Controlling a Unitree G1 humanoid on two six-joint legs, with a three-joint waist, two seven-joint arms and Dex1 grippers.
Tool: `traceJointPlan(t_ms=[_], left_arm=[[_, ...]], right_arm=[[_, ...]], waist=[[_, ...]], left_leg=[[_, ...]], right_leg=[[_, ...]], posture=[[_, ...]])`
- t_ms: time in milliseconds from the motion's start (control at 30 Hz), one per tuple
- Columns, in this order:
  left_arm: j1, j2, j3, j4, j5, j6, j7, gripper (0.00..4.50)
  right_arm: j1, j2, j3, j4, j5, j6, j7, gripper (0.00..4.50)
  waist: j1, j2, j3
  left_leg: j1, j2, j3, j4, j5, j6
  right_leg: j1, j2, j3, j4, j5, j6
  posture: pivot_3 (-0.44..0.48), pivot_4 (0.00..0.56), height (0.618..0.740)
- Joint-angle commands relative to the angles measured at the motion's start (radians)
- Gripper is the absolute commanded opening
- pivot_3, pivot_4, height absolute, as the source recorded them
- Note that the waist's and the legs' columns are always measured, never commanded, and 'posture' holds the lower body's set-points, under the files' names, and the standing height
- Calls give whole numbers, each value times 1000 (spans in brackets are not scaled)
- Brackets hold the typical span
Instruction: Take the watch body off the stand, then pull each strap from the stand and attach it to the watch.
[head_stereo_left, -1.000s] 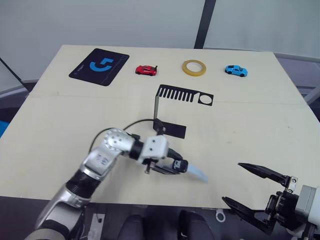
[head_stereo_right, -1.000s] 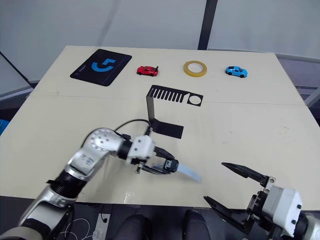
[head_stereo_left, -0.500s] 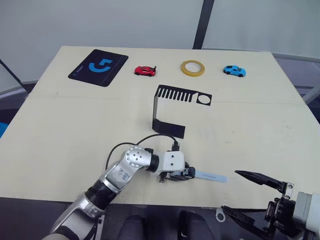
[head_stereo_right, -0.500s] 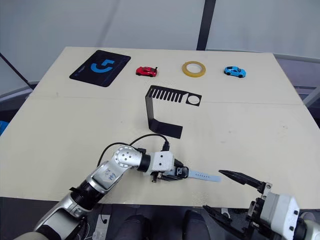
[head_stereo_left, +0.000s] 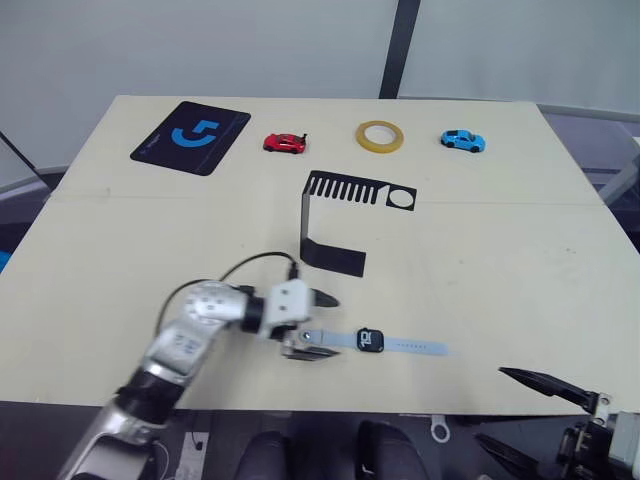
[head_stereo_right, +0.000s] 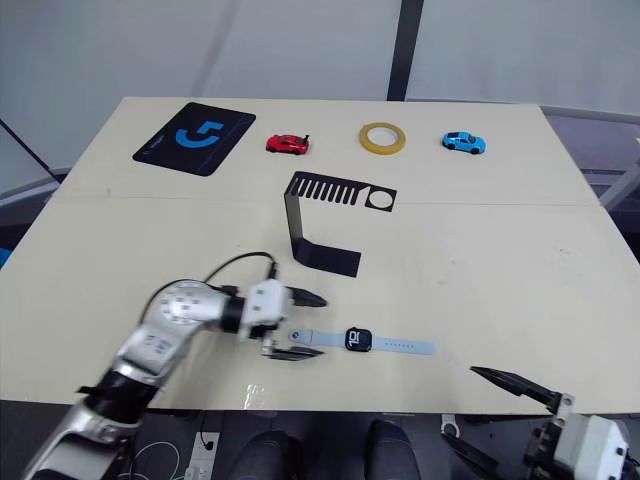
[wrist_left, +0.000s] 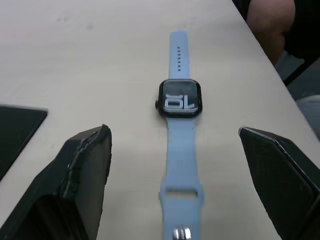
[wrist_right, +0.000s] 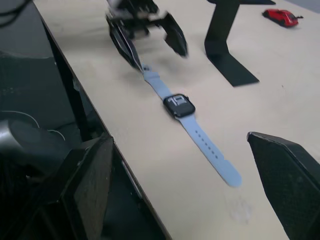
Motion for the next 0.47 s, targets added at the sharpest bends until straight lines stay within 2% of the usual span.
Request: traceJointPlan(t_ms=[33, 100, 233, 333, 467], left_arm=[[31, 66, 199, 62, -119, -96, -79, 4411], [66, 132, 314, 144, -141, -114, -96, 4411], [134, 245, 415, 294, -68, -294, -119, 4411], [129, 266, 438, 356, -57, -351, -111, 4411], [114, 251, 443, 384, -79, -373, -111, 4411]], right_arm=[[14, -39, -98, 66, 42, -37, 62, 4500], [22, -76, -152, 118, 50, -48, 111, 4500], [-3, -156, -242, 236, 70, -46, 183, 4500], [-52, -212, -277, 316, 76, -40, 211, 4500], [-107, -245, -260, 358, 69, -24, 227, 4500]], waist=[[2, 0, 0], [1, 0, 0], [0, 1, 0], [4, 1, 0], [4, 1, 1]], left_leg=[[0, 0, 0, 0, 0, 0], [1, 0, 0, 0, -2, 1], [2, 0, 2, -2, -3, 1], [3, 0, 3, -3, -4, 1], [2, 0, 3, -4, -4, 0]], right_leg=[[0, 0, 0, 0, 0, 0], [0, -1, 0, 0, 0, 0], [0, -1, -1, -1, -1, -1], [0, -2, 0, -2, 0, 0], [0, -2, -1, -1, 0, 0]], posture=[[0, 150, 737], [0, 150, 737], [0, 150, 737], [0, 150, 737], [0, 150, 737]])
